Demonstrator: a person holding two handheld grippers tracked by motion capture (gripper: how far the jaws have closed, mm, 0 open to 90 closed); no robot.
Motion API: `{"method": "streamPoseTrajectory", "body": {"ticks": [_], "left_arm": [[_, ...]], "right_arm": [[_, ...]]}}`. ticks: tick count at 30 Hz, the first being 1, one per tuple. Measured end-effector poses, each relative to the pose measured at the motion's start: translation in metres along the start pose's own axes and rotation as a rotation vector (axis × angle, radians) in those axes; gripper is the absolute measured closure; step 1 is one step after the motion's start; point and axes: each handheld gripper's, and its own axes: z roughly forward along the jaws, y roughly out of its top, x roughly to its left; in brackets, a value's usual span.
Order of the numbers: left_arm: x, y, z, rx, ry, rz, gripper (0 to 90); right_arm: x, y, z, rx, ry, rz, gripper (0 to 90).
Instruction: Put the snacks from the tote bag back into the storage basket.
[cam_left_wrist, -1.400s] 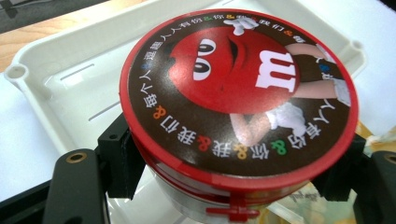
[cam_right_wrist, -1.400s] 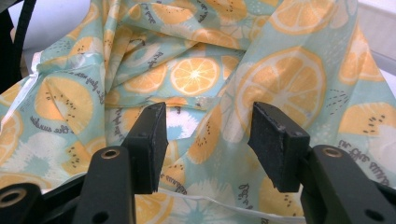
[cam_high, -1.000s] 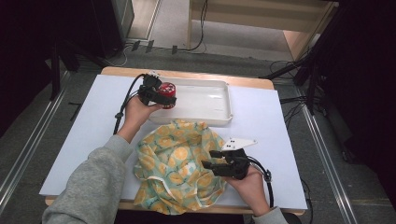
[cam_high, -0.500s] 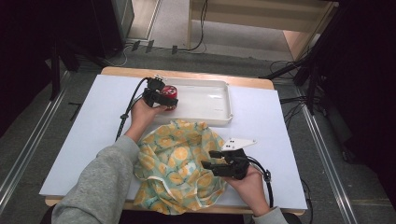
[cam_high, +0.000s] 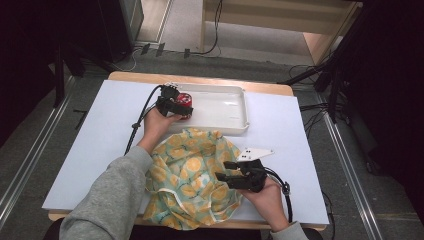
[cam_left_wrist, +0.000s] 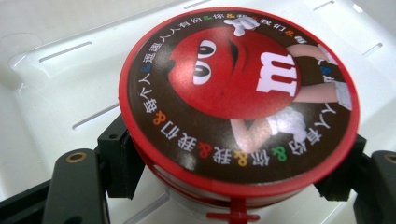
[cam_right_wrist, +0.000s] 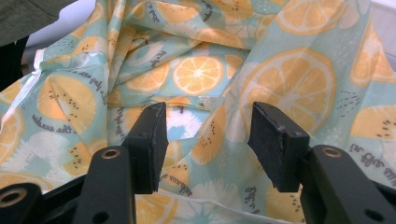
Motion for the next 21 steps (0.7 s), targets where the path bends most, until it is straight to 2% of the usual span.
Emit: {"method": "streamPoseTrajectory", "body": {"ticks": [9, 13, 21], "left_arm": [[-0.004, -0.0007, 0.0009, 0.009, -0.006, 0.012, 25.3], [-0.0046, -0.001, 0.0001, 0.023, -0.011, 0.03, 25.1], [-0.006, -0.0017, 0.0016, 0.029, -0.03, 0.022, 21.4]], "right_arm": [[-0.0004, 0.0, 0.001, 0.002, 0.003, 0.001, 48.4], [-0.0003, -0.0001, 0.0011, 0.004, 0.004, 0.003, 48.4], [-0.0003, -0.0001, 0.0013, 0.008, 0.004, 0.004, 48.4]]}}
